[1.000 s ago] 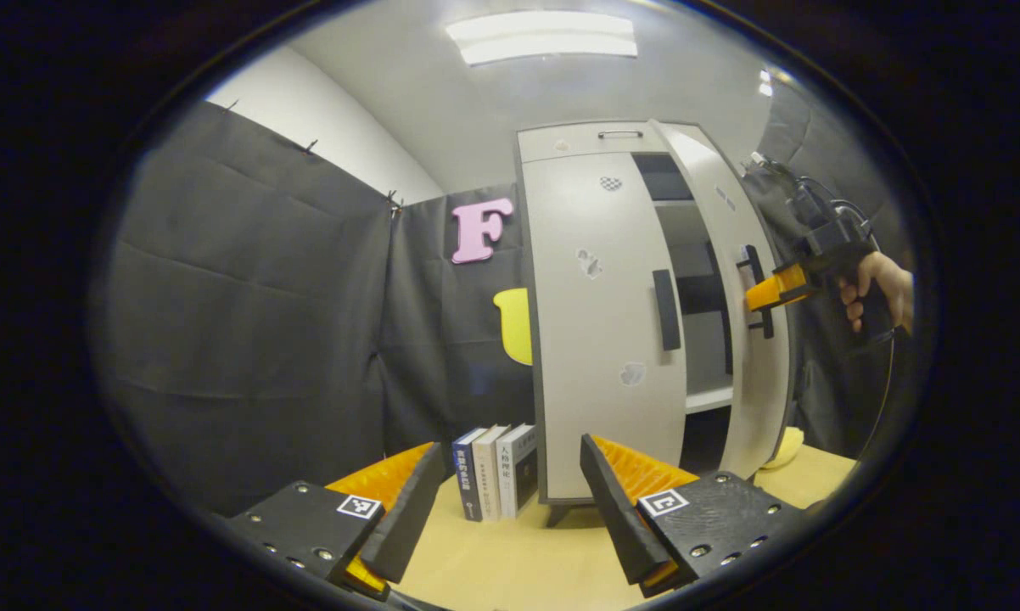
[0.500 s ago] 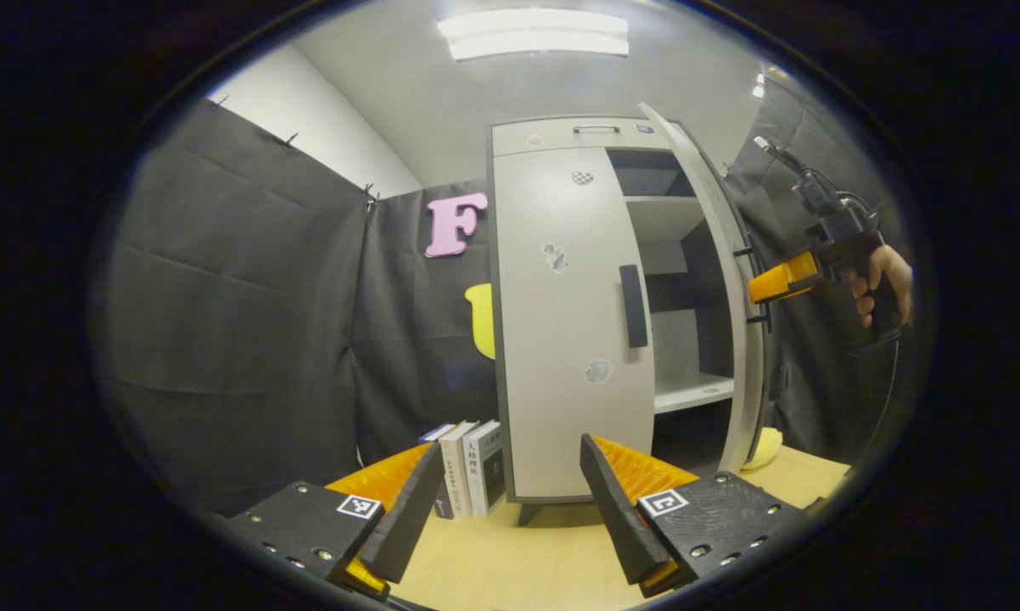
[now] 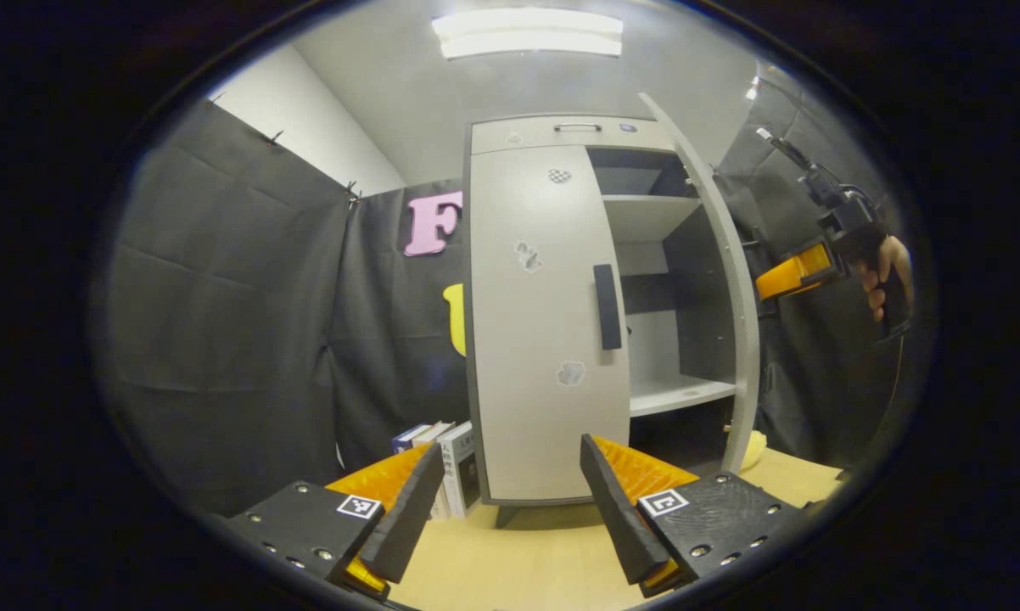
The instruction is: Open the right door of the double-door shoe cabinet with the right hand, and open the left door with the left hand.
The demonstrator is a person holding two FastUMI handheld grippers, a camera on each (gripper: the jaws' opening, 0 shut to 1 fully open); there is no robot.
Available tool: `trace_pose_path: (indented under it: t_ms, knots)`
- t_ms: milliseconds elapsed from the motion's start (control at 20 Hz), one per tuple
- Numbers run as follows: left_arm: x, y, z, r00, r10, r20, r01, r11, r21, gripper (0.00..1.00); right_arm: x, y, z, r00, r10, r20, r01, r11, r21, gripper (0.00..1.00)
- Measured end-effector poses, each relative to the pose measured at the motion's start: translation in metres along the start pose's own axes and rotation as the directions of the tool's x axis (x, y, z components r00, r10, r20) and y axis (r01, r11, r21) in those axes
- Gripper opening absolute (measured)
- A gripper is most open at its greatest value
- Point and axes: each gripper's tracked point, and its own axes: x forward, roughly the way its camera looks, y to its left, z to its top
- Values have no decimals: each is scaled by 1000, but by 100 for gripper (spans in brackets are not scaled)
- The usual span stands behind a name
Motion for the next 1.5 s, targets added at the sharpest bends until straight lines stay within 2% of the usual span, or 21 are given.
trace_pose_path:
  t_ms: [300,350,600,850,900,1000,1050,1100,1250,1300,1350,1400,1450,1500]
  knots:
    - [8,-25,3,999,-51,2,51,999,-5,94,-3,-5,1,1000,3,2,-3,1000,-18,14]
    - [9,-28,4,998,-59,3,59,998,-4,94,-3,-7,1,1000,-3,4,3,1000,-19,11]
    - [10,-38,2,997,-75,0,75,997,-5,94,-6,-15,1,1000,-30,7,30,999,-30,14]
    - [11,-50,5,995,-104,8,104,994,-14,94,-9,-35,3,994,-104,21,106,993,-57,13]
    - [12,-57,6,993,-116,10,116,993,-16,94,-10,-40,4,993,-117,26,119,991,-68,10]
    - [11,-70,9,990,-137,14,137,990,-24,94,-9,-48,5,990,-134,34,137,988,-78,13]
    - [11,-74,9,989,-146,13,147,989,-29,94,-9,-50,4,990,-139,31,141,987,-77,10]
    - [9,-78,10,988,-155,13,155,987,-32,94,-10,-51,5,989,-145,35,147,987,-69,13]
    - [5,-85,12,985,-170,14,171,985,-24,94,-9,-63,7,981,-189,42,191,980,-52,11]
    - [3,-85,13,985,-172,14,172,985,-20,94,-10,-65,10,980,-192,49,194,980,-41,16]
    - [2,-84,14,985,-172,15,172,985,-14,94,-5,-59,10,984,-170,52,171,985,-17,4]
    - [1,-83,15,985,-170,17,171,985,-9,94,-5,-54,10,985,-162,56,163,987,-7,4]
    - [1,-84,16,985,-170,17,170,985,-5,94,-6,-54,11,984,-167,62,168,986,-13,13]
    - [2,-85,17,986,-168,16,168,986,-1,94,-7,-59,12,983,-170,72,171,985,-20,4]
